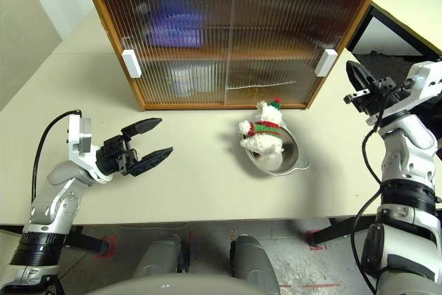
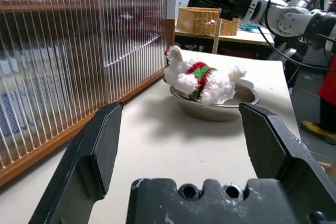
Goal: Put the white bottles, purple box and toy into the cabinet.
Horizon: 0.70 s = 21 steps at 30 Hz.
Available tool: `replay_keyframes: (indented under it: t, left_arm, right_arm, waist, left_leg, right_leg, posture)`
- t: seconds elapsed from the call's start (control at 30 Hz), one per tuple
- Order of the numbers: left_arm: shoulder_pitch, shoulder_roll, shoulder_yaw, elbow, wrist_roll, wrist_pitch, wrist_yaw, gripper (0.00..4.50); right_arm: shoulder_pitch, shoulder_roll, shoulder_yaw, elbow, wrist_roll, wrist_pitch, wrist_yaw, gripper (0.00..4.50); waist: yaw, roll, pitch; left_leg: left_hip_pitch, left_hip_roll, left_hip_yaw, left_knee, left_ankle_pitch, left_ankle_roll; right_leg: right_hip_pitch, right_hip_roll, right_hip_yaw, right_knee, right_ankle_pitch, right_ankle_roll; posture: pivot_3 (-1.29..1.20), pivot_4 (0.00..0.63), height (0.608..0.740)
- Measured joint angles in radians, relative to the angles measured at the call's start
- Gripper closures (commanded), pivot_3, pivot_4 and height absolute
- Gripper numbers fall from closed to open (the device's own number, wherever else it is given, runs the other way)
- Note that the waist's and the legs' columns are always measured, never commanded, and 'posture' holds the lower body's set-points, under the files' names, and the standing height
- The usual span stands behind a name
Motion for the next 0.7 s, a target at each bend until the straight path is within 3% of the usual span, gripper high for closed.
replay_keyframes:
  t: [0.3,0.7]
  left_arm:
    - [0.000,0.008,-0.032,0.006,0.041,-0.020,-0.023,0.00]
    - [0.000,0.013,-0.051,0.008,0.062,-0.024,-0.034,0.00]
  right_arm:
    - [-0.057,-0.001,0.083,0.063,-0.114,-0.005,-0.069,4.46]
    - [-0.090,-0.001,0.102,0.149,-0.172,-0.007,-0.130,4.46]
  waist:
    - [-0.002,0.001,0.000]
    - [-0.002,0.001,-0.001]
  left_leg:
    - [0.000,0.000,0.000,0.000,0.000,0.000]
    - [0.000,0.000,0.000,0.000,0.000,0.000]
  right_leg:
    - [0.000,0.000,0.001,0.000,0.001,-0.001]
    - [0.000,0.000,0.001,0.000,0.001,-0.001]
  posture:
    - [0.14,0.000,0.740]
    - [0.15,0.000,0.740]
